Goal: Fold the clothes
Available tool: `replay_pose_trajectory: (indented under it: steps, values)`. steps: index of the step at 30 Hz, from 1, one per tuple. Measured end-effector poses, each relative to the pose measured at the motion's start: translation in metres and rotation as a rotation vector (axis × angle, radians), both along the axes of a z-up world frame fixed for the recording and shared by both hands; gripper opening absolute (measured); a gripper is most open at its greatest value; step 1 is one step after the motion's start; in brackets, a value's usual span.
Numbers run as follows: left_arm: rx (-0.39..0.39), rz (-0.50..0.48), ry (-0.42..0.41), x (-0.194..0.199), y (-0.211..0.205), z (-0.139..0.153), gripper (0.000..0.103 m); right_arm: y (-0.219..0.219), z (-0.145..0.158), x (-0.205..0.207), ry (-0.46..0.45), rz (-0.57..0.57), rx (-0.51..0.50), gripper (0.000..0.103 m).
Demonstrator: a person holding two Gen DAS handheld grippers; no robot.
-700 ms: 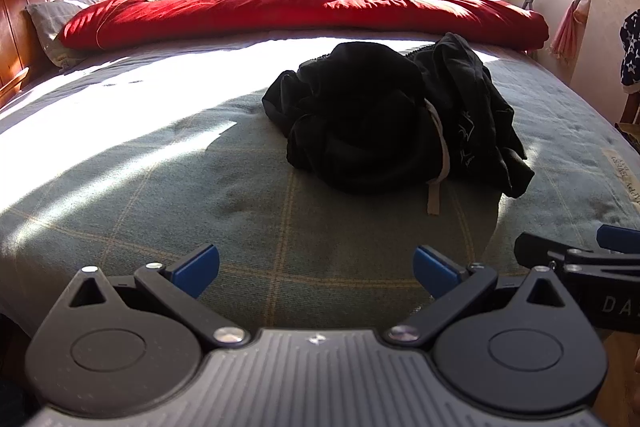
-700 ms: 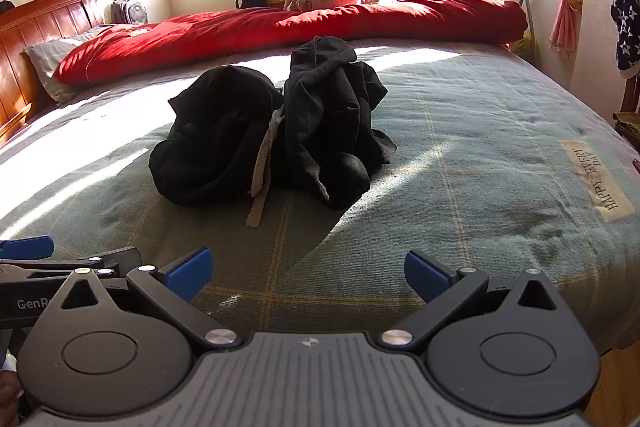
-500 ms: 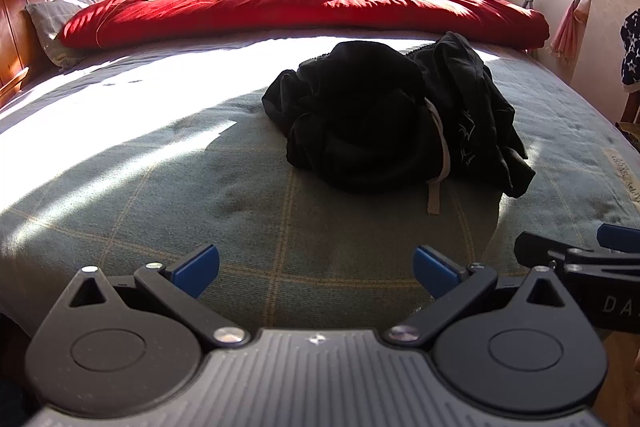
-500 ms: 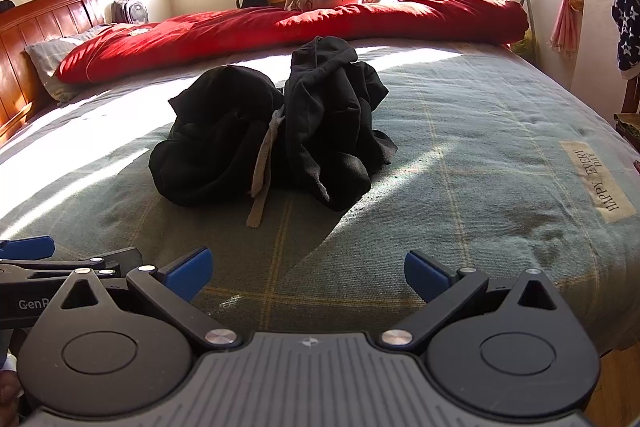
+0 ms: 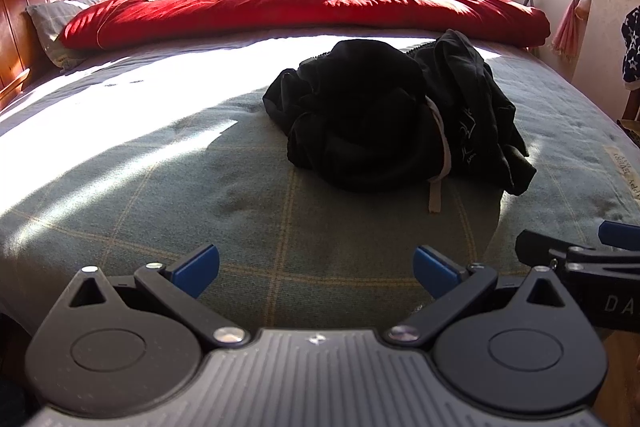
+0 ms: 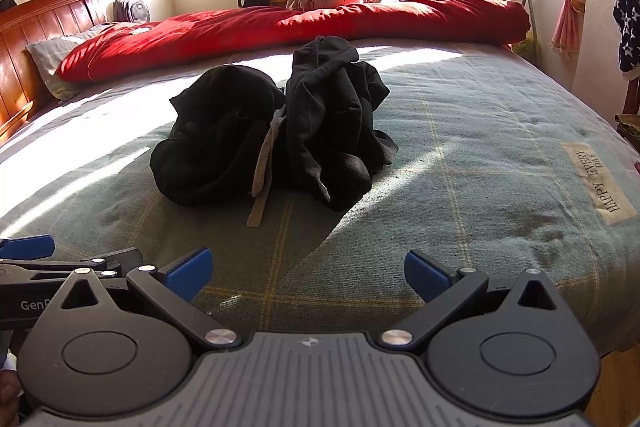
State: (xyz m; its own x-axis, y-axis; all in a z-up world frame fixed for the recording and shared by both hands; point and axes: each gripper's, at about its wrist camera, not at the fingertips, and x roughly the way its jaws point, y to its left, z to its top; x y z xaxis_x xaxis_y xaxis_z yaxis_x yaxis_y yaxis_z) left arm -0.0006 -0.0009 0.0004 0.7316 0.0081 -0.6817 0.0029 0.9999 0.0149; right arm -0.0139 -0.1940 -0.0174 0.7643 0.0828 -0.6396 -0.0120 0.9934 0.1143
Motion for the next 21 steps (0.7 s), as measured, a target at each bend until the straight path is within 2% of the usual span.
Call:
replay_pose_trajectory:
  steps: [21]
  values:
    - [-0.003, 0.002, 0.007, -0.0011, -0.0007, -0.0042, 0.103, -0.0012, -0.0032, 0.0003, 0.011, 0.004, 0.011, 0.103]
